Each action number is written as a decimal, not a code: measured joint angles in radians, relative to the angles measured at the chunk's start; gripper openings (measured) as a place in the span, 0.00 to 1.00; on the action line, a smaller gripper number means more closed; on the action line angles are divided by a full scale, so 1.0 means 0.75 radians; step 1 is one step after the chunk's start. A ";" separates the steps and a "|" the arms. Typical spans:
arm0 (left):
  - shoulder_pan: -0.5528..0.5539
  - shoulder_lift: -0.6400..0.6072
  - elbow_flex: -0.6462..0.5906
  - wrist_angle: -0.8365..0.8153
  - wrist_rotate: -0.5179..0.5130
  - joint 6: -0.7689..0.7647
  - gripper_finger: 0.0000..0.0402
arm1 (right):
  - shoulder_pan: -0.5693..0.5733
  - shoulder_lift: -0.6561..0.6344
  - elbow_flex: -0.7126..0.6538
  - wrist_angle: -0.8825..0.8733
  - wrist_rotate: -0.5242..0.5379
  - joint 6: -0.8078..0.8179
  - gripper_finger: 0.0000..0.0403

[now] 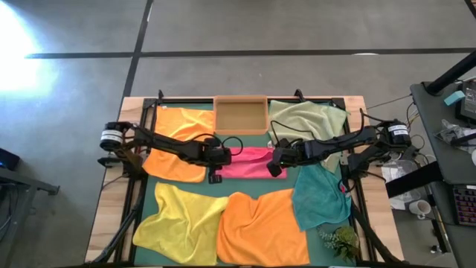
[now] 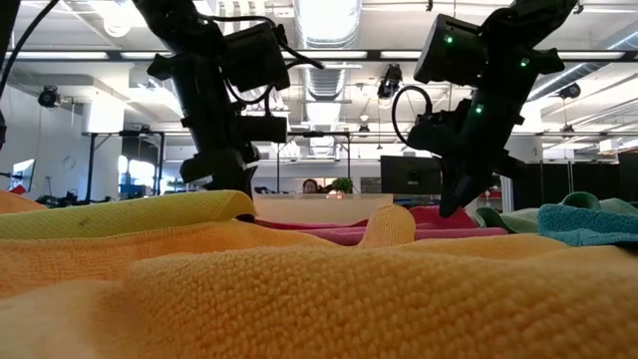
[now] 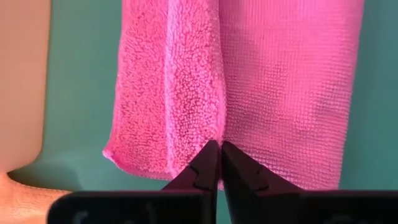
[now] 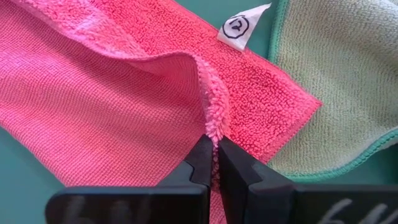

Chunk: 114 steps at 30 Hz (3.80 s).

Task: Fold microfiber towels
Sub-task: Fold the pink towel

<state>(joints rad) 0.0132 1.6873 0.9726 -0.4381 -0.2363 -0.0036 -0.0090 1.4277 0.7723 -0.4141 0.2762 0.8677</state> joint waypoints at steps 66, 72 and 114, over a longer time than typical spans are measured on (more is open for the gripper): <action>0.190 -0.027 -0.001 0.026 -0.128 -0.022 0.07 | -0.165 -0.023 0.002 -0.008 0.050 -0.071 0.34; 0.192 -0.031 0.012 -0.004 -0.128 -0.055 0.26 | -0.164 -0.149 0.002 -0.079 0.041 -0.123 0.39; 0.005 -0.093 -0.060 0.263 0.256 -0.546 0.02 | -0.164 -0.036 0.000 -0.061 -0.544 -0.481 0.05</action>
<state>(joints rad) 0.0166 1.6173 0.9273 -0.2407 -0.0441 -0.4129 -0.1318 1.4010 0.7724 -0.4595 -0.1314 0.5072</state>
